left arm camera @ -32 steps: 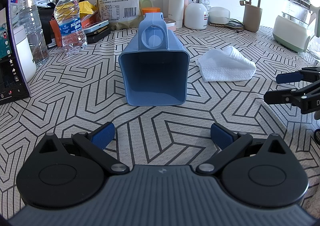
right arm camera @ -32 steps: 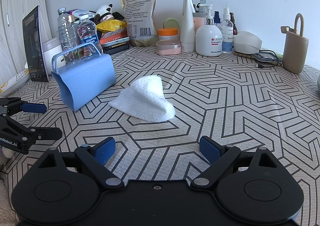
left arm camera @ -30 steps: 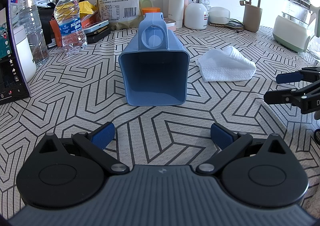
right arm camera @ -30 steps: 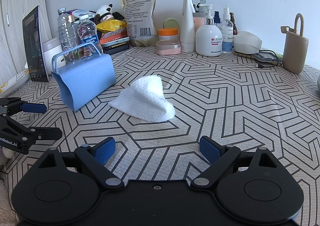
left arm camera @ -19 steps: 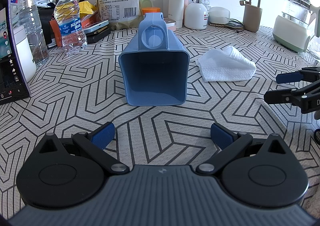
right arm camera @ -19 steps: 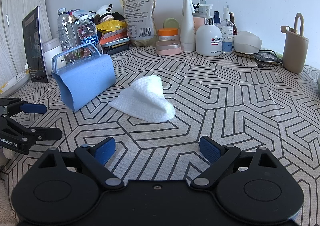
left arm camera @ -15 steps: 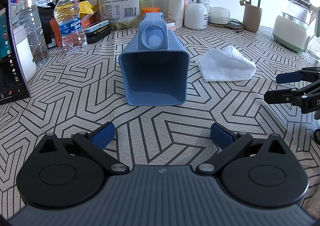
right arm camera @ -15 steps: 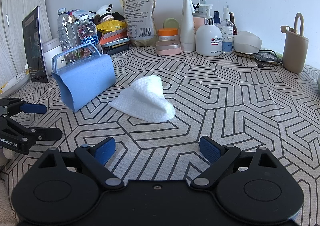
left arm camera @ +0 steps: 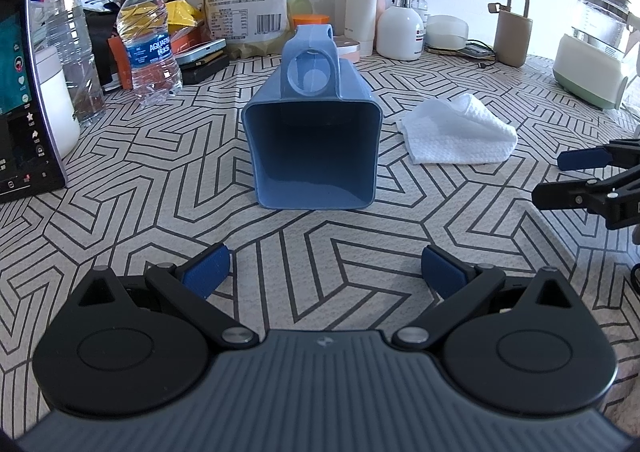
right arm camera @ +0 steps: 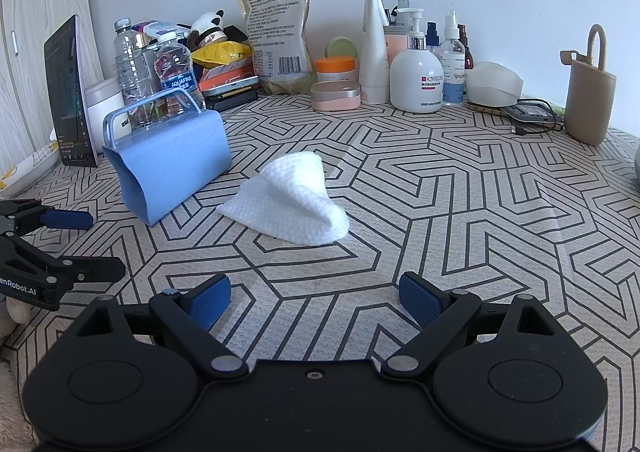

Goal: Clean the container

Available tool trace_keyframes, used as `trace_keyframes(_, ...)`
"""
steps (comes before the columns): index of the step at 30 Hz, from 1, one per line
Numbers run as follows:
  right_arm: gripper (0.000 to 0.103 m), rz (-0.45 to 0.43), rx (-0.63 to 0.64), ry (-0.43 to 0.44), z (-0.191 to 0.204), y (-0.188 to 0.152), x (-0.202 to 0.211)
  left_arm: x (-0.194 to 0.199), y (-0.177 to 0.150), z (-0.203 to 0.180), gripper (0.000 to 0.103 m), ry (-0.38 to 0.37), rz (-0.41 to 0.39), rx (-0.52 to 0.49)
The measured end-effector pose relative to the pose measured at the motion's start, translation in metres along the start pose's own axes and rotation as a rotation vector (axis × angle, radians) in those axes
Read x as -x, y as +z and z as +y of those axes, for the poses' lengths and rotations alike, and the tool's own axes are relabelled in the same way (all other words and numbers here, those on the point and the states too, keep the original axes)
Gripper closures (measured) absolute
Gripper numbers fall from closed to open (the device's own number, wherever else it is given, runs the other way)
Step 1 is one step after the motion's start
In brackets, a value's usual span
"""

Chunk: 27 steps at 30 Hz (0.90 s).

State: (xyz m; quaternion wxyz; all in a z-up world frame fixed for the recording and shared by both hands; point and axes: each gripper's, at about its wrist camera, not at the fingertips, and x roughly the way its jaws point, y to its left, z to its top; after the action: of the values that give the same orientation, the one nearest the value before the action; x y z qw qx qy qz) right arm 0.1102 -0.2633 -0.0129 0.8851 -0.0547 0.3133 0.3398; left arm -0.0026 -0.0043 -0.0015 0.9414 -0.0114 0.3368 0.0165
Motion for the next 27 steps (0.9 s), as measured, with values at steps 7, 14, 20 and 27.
trace_keyframes(7, 0.009, -0.002, -0.008, 0.005, 0.0, 0.001, -0.001, 0.004, -0.004, 0.001, 0.0, 0.023, -0.005, 0.021)
trace_keyframes(14, 0.009, -0.001, -0.003, -0.001, 0.001, 0.001, -0.001, 0.008, -0.008, 0.002, 0.0, 0.027, -0.016, 0.022)
trace_keyframes(20, 0.009, -0.002, -0.008, -0.006, 0.0, 0.001, -0.001, 0.011, -0.011, 0.003, 0.0, 0.009, -0.022, 0.012)
trace_keyframes(27, 0.009, 0.001, -0.008, -0.006, 0.002, 0.001, -0.001, 0.006, -0.004, 0.004, 0.0, -0.006, 0.005, -0.001)
